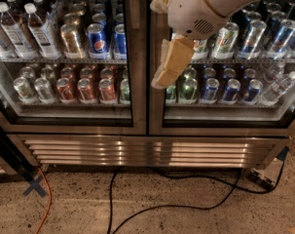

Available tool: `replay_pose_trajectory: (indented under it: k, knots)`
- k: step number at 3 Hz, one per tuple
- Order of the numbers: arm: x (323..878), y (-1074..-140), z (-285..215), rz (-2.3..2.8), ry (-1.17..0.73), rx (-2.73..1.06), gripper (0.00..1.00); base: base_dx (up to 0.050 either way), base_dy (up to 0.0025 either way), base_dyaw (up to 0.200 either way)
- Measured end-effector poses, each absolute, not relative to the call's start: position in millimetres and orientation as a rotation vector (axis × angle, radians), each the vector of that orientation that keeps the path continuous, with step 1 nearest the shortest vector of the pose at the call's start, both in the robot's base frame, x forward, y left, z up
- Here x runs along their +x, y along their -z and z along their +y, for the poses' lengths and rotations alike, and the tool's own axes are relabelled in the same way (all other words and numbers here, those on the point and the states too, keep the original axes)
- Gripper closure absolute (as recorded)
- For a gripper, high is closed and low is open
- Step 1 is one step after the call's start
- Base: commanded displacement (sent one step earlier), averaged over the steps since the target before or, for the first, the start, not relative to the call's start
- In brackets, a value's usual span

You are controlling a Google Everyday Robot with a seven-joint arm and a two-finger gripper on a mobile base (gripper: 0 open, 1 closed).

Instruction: Open left fridge door

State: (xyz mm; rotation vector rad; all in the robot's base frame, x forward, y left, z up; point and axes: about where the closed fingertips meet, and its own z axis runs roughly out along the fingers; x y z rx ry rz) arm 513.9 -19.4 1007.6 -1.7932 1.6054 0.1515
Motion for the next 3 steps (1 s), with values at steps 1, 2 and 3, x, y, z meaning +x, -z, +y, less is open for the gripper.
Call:
replay_pose_trajectory:
  k: [1,2,3]
  knots:
    - [524.2,-1012.1,-13.1,1.554,-0.203,-1.771,0.0,0.0,0.0,0.0]
    - [541.2,-1023.3,4.7,1.481,-0.233,-1.772,0.0,0.0,0.0,0.0]
    - [551.4,-1032.4,25.5,1.463,-0.2,-1.785,0.0,0.0,0.0,0.0]
